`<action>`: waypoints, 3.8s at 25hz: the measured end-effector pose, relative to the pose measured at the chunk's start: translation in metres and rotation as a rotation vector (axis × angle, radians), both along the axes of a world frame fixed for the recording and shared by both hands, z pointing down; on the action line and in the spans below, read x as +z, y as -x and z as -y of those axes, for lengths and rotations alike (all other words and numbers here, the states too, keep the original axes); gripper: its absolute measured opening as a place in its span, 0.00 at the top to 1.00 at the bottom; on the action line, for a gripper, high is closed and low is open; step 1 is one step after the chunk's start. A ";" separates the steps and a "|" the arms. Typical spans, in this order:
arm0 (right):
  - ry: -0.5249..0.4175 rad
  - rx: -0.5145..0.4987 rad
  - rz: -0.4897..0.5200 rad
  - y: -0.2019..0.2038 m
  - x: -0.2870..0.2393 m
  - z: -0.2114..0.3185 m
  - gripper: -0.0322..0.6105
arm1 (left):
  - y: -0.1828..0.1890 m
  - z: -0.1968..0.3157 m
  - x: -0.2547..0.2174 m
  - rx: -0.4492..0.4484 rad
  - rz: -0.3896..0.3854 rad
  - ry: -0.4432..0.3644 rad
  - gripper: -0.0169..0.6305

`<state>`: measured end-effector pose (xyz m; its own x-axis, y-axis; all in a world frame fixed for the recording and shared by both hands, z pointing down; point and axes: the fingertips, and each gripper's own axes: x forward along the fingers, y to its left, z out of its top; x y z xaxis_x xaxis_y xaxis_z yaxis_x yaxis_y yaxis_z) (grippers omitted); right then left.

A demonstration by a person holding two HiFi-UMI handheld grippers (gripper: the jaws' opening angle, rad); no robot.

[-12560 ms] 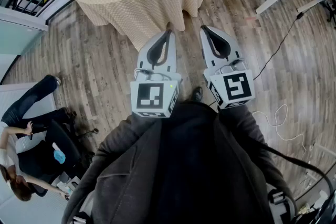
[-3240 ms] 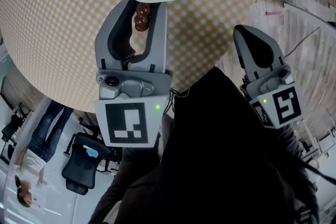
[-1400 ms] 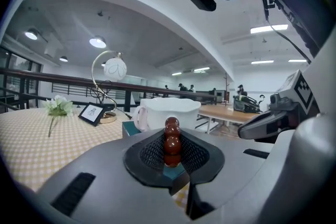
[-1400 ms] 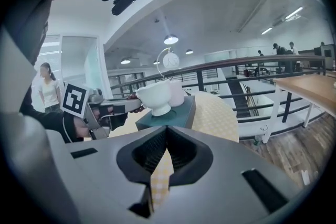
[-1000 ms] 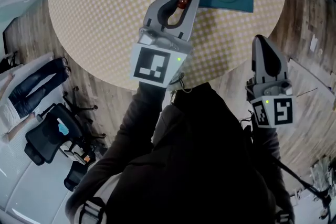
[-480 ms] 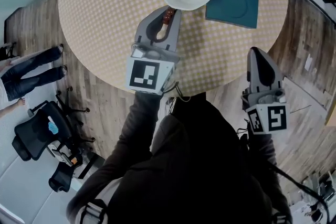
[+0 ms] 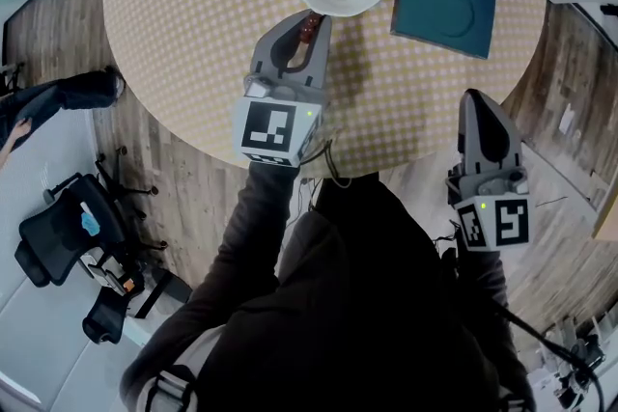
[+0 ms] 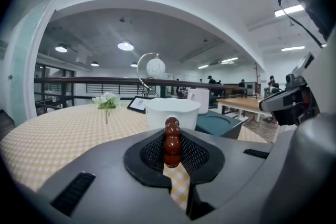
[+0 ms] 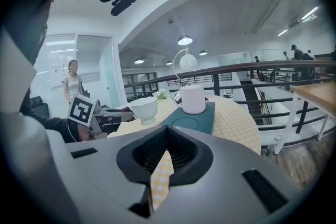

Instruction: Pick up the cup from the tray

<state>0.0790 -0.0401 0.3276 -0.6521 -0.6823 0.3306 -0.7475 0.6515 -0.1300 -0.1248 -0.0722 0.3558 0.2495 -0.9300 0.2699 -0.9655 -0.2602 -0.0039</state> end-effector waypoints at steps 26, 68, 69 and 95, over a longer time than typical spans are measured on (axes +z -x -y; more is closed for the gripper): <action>0.018 0.010 -0.029 0.000 0.010 -0.005 0.94 | 0.011 -0.002 0.050 -0.033 -0.031 0.061 0.88; -0.310 -0.022 0.084 0.022 -0.114 0.004 0.94 | -0.011 -0.061 -0.194 -0.196 0.116 -0.471 0.96; -0.308 -0.020 0.084 0.022 -0.114 0.004 0.94 | -0.011 -0.060 -0.194 -0.196 0.115 -0.470 0.96; -0.301 -0.028 0.098 0.032 -0.110 0.015 0.94 | -0.013 -0.050 -0.177 -0.167 0.111 -0.415 0.97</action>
